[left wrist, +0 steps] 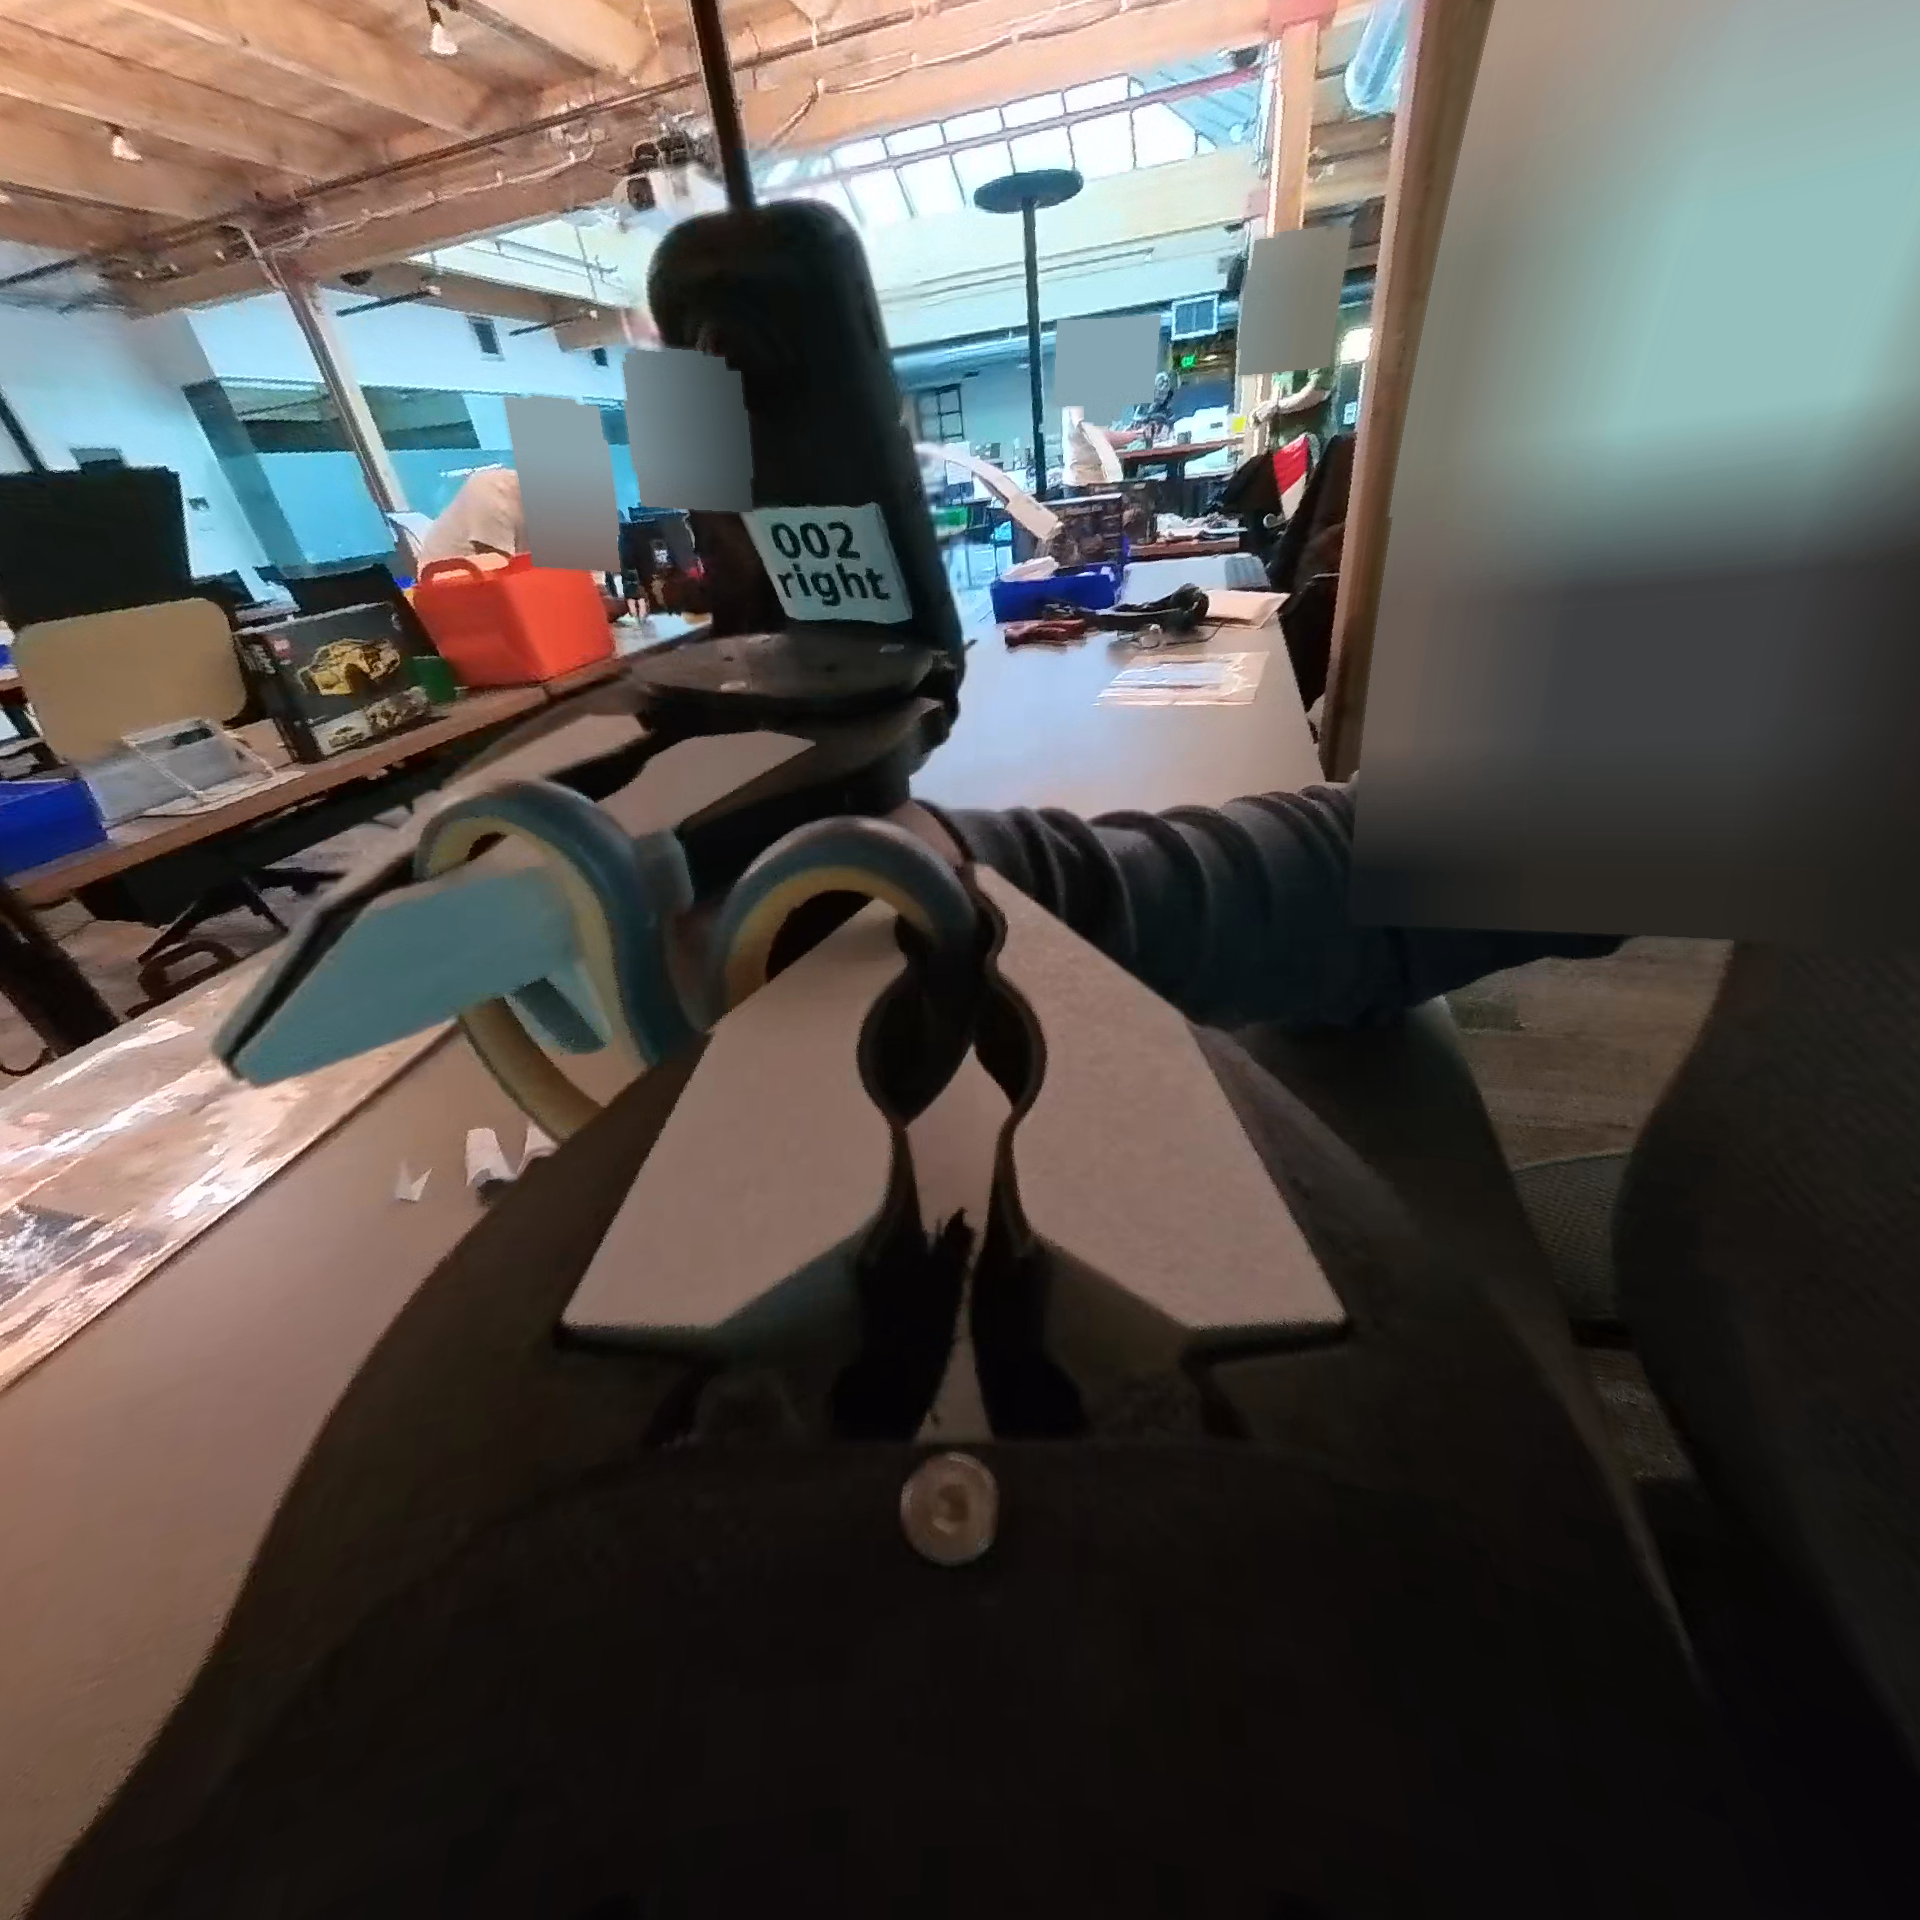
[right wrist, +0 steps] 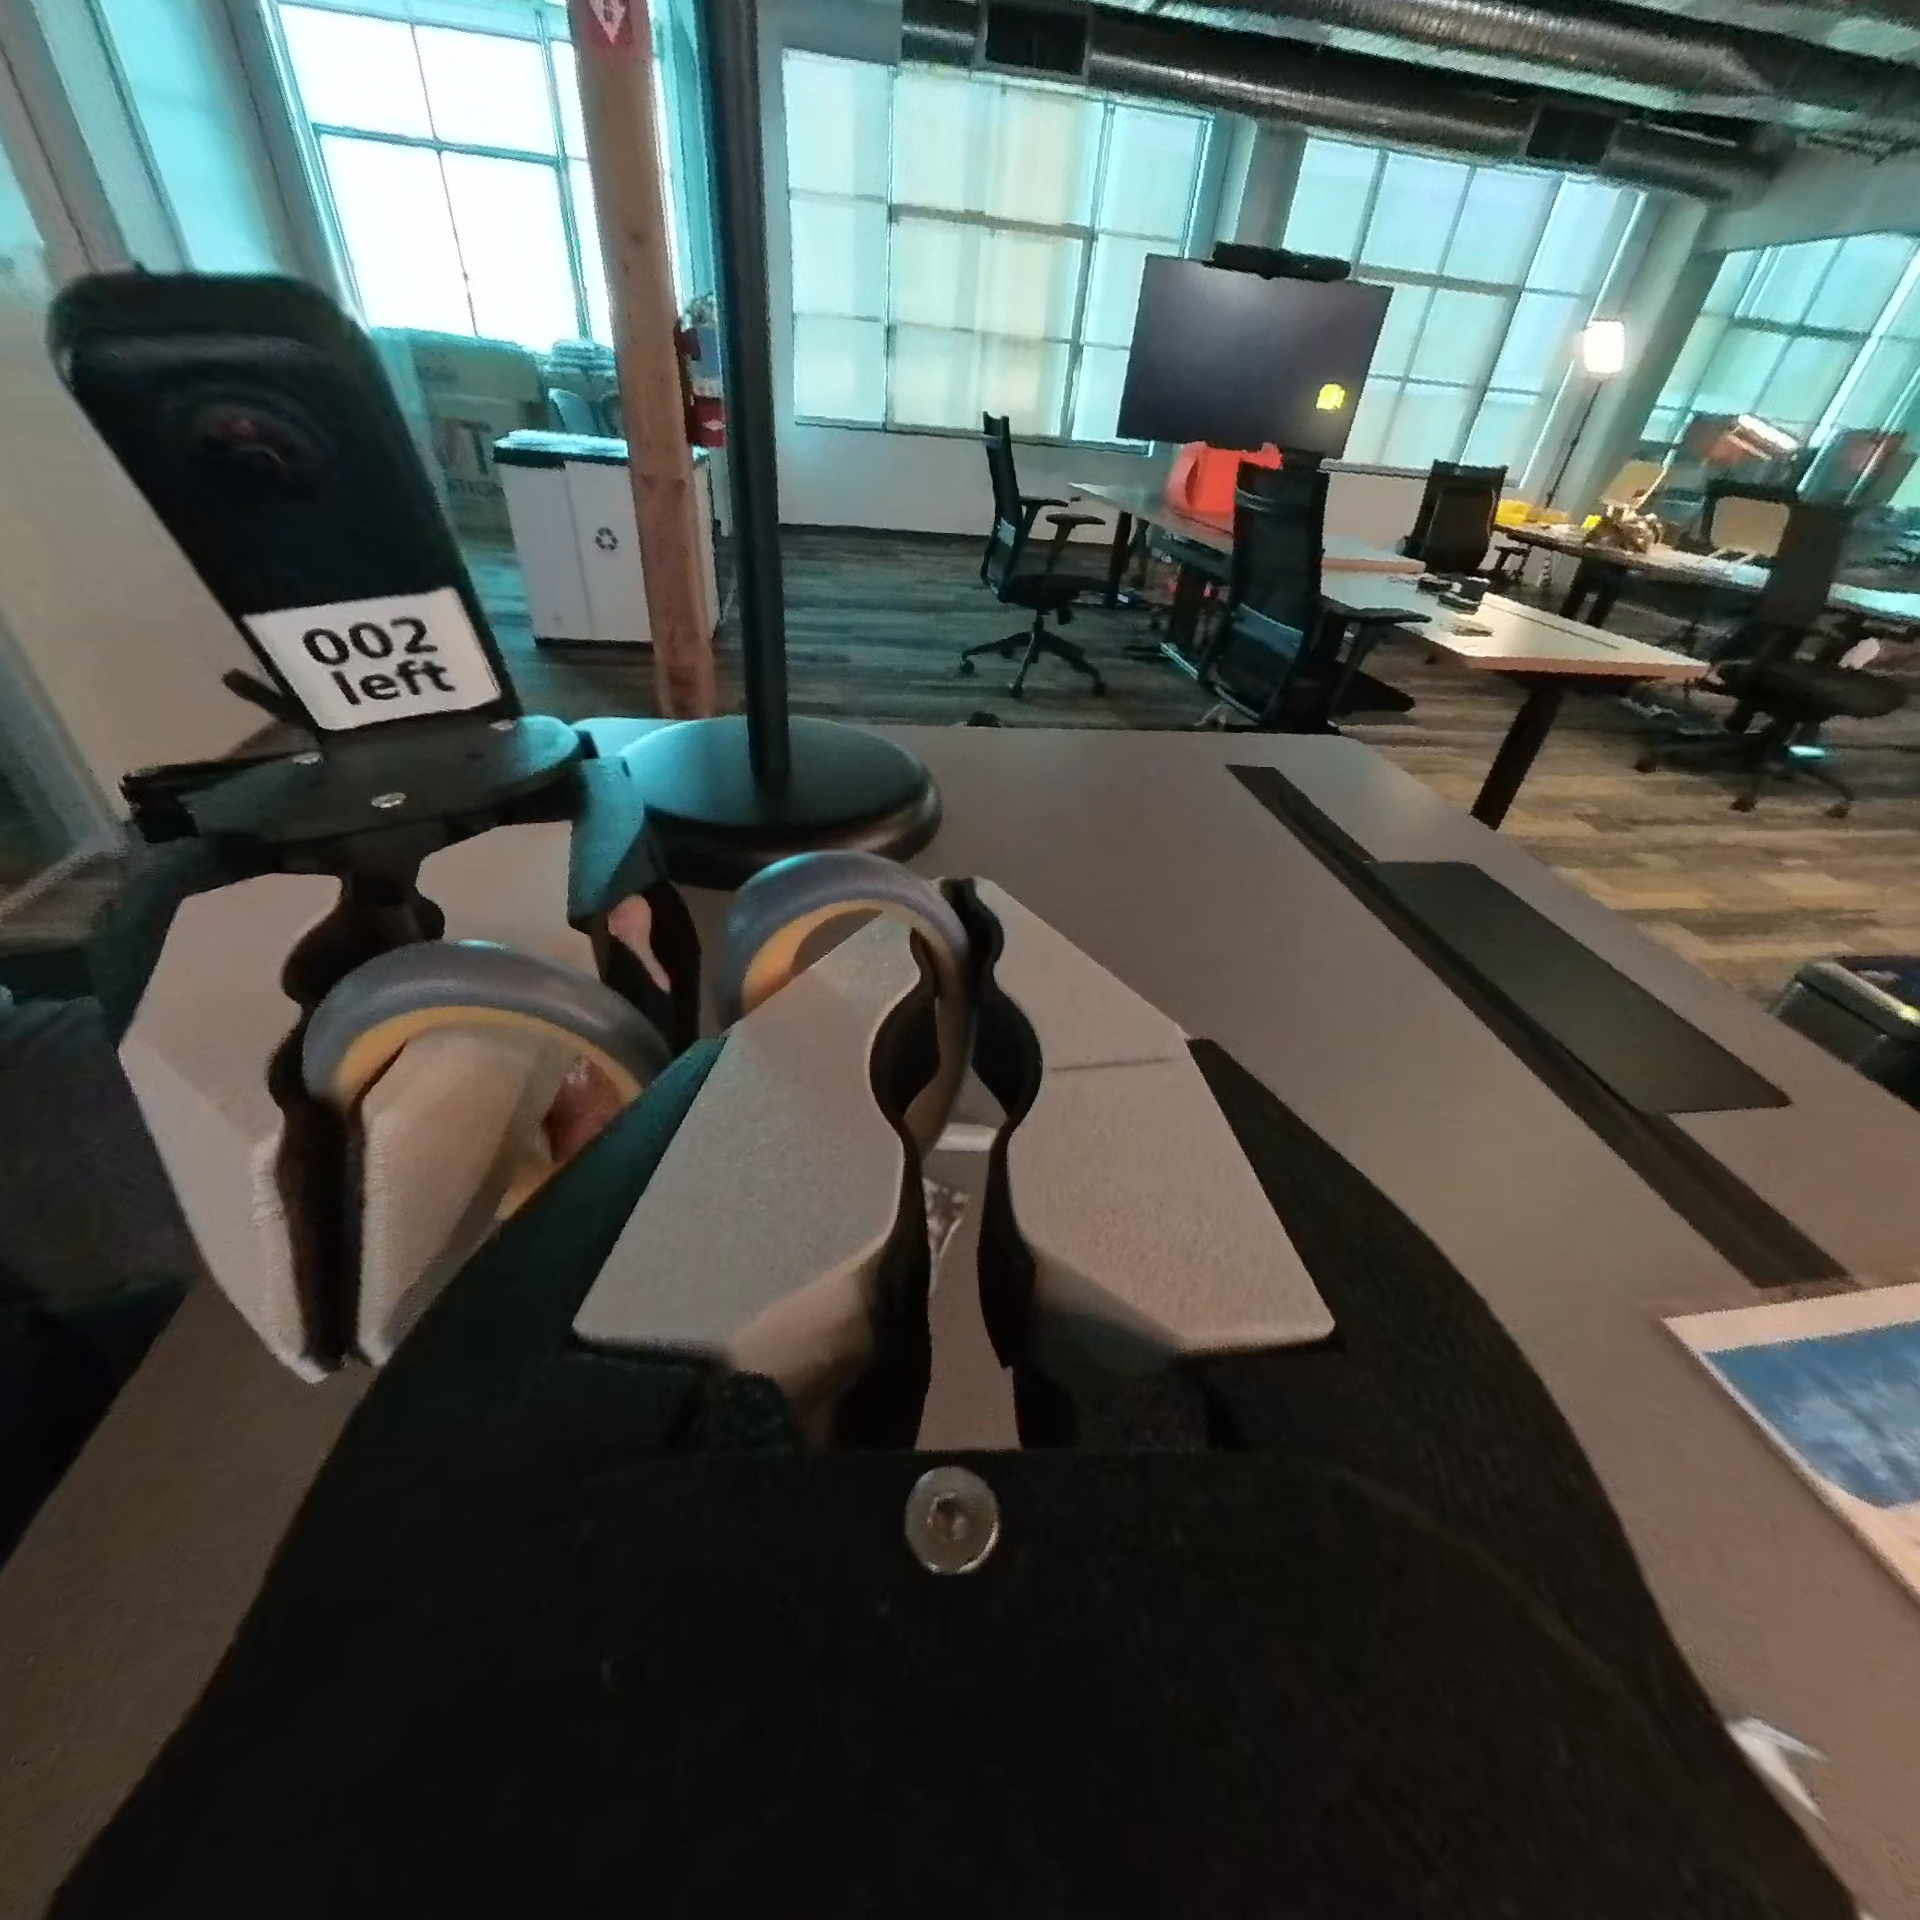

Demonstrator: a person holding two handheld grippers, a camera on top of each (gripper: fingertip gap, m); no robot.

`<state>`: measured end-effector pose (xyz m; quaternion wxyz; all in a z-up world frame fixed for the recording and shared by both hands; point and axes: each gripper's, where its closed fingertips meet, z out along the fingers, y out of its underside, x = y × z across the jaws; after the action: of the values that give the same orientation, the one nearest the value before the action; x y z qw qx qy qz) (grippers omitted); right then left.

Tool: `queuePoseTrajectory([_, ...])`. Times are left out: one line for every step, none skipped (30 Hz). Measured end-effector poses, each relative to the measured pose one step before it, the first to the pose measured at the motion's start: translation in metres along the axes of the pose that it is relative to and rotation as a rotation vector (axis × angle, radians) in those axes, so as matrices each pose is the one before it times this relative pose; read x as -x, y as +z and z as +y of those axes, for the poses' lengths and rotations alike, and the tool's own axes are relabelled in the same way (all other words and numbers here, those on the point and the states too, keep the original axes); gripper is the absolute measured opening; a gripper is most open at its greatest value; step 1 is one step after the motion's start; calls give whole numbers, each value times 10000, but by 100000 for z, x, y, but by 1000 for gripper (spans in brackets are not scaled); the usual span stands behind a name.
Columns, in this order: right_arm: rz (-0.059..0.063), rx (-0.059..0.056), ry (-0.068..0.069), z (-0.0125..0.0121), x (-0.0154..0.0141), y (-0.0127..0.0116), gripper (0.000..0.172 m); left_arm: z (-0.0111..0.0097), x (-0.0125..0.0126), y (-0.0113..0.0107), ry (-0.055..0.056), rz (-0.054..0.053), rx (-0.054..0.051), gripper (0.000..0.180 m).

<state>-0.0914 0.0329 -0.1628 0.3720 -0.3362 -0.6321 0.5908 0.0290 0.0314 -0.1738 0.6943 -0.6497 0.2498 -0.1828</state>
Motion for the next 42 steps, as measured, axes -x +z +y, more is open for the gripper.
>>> queuePoseTrajectory([132, -83, 20, -7, -132, -15, 0, 50, 114, -65, -45, -57, 88, 0])
queuePoseTrajectory([181, -50, -160, -108, -131, -43, 0, 85, 104, -76, 29, -52, 18, 0])
queuePoseTrajectory([160, 30, -236, -92, -54, -34, 0, 134, 10, -58, 10, 9, -26, 0])
queuePoseTrajectory([98, 45, -105, -41, -12, -5, 0, 14, -16, -59, 15, -3, -100, 0])
queuePoseTrajectory([9, 8, 124, 46, 29, 48, 0, -66, 29, -86, 27, -50, -68, 0])
queuePoseTrajectory([-58, -38, 275, 108, 48, 86, 0, -104, 22, -19, 56, -39, -31, 0])
queuePoseTrajectory([-40, -32, 257, 140, 10, 81, 0, -88, 82, -14, 96, -69, -32, 0])
queuePoseTrajectory([32, -8, 92, 91, -33, 33, 0, 54, 48, -21, 56, -28, 20, 0])
queuePoseTrajectory([104, -12, -76, -35, -47, -5, 0, 0, 47, -81, 21, -15, -48, 0])
queuePoseTrajectory([114, 11, -120, -77, -39, -6, 0, 30, 24, -84, 43, -25, -28, 0])
queuePoseTrajectory([78, 8, -50, -37, -31, 5, 0, -13, 34, -58, 92, -54, -31, 0])
queuePoseTrajectory([57, -18, 59, 6, -45, 8, 0, -48, 70, -40, 34, -55, -35, 0])
queuePoseTrajectory([-14, -11, 54, 63, 82, 61, 0, -30, 138, -4, 57, -88, -25, 0])
queuePoseTrajectory([17, 20, 5, 108, 149, 107, 0, -26, 437, -14, -53, -199, -25, 0])
queuePoseTrajectory([128, 9, 3, 44, -39, 34, 0, -135, -27, -149, -8, 88, -96, 0])
queuePoseTrajectory([182, -59, -163, -137, -160, -43, 0, 71, 71, -93, -19, -53, 109, 0])
queuePoseTrajectory([236, 24, -269, -62, -272, -56, 0, 134, 180, -60, 41, -104, 96, 0])
queuePoseTrajectory([177, 130, -148, 135, -313, -14, 0, 250, 321, -54, -32, -179, 102, 0])
queuePoseTrajectory([79, 47, -76, 89, -189, -44, 0, 181, 187, 32, -88, -98, 57, 0])
queuePoseTrajectory([8, 38, -76, 32, -58, -24, 0, 97, 15, 33, -1, -33, 56, 0])
queuePoseTrajectory([63, 84, -146, -26, -115, -28, 0, -3, 101, -37, 14, -100, 53, 0])
queuePoseTrajectory([186, 85, -281, -101, -251, -48, 0, 53, 225, -47, 22, -146, 67, 0])
queuePoseTrajectory([175, 124, -289, -40, -268, -77, 0, 133, 280, -53, 16, -153, 75, 0])
queuePoseTrajectory([60, 100, -144, 8, -200, -83, 0, 54, 300, -107, -40, -147, 49, 0])
queuePoseTrajectory([-28, -5, -8, -46, -131, -120, 0, -142, 341, -201, -88, -164, -28, 0])
queuePoseTrajectory([2, -42, 58, -63, -229, -117, 0, -288, 438, -312, -64, -227, -89, 0])
queuePoseTrajectory([74, -25, 67, -51, -413, -157, 0, -350, 264, -390, -40, -114, -130, 0])
queuePoseTrajectory([37, -55, 110, -103, -433, -194, 0, -389, 325, -394, -69, -190, -150, 0])
queuePoseTrajectory([26, -63, 169, -129, -437, -205, 0, -224, 289, -340, 1, -195, -61, 0])
queuePoseTrajectory([107, -22, 127, -76, -555, -204, 0, -145, 151, -263, 41, -132, -38, 0])
queuePoseTrajectory([133, -16, 78, -32, -579, -201, 0, -152, 102, -216, 10, -117, -58, 0])
queuePoseTrajectory([99, -37, 100, -45, -522, -191, 0, -117, 81, -188, -9, -97, -29, 0])
queuePoseTrajectory([78, -25, 134, 2, -503, -173, 0, -85, 142, -181, 4, -129, -15, 0])
queuePoseTrajectory([55, -11, 151, 37, -477, -143, 0, -78, 197, -213, 16, -139, -17, 0])
queuePoseTrajectory([21, -21, 167, 33, -410, -121, 0, -67, 251, -225, 13, -144, -25, 0])
queuePoseTrajectory([-16, -11, 163, 60, -289, -79, 0, -59, 247, -215, -22, -103, -25, 0])
queuePoseTrajectory([-30, 38, 123, 143, -207, -19, 0, -121, 85, -180, -65, 16, -71, 0])
queuePoseTrajectory([2, 47, 62, 162, -172, 25, 0, -121, 114, -136, -91, -20, -52, 0])
queuePoseTrajectory([16, 44, 6, 179, -124, 55, 0, -32, 78, -80, -39, -24, 2, 0])
queuePoseTrajectory([7, 70, -22, 210, -98, 67, 0, 62, 66, -48, 60, -41, 55, 0])
queuePoseTrajectory([2, 62, -14, 203, -120, 53, 0, 84, 70, -54, 44, -46, 56, 0])
queuePoseTrajectory([-19, 23, 38, 196, -149, 59, 0, 21, 100, -89, -4, -37, 18, 0])
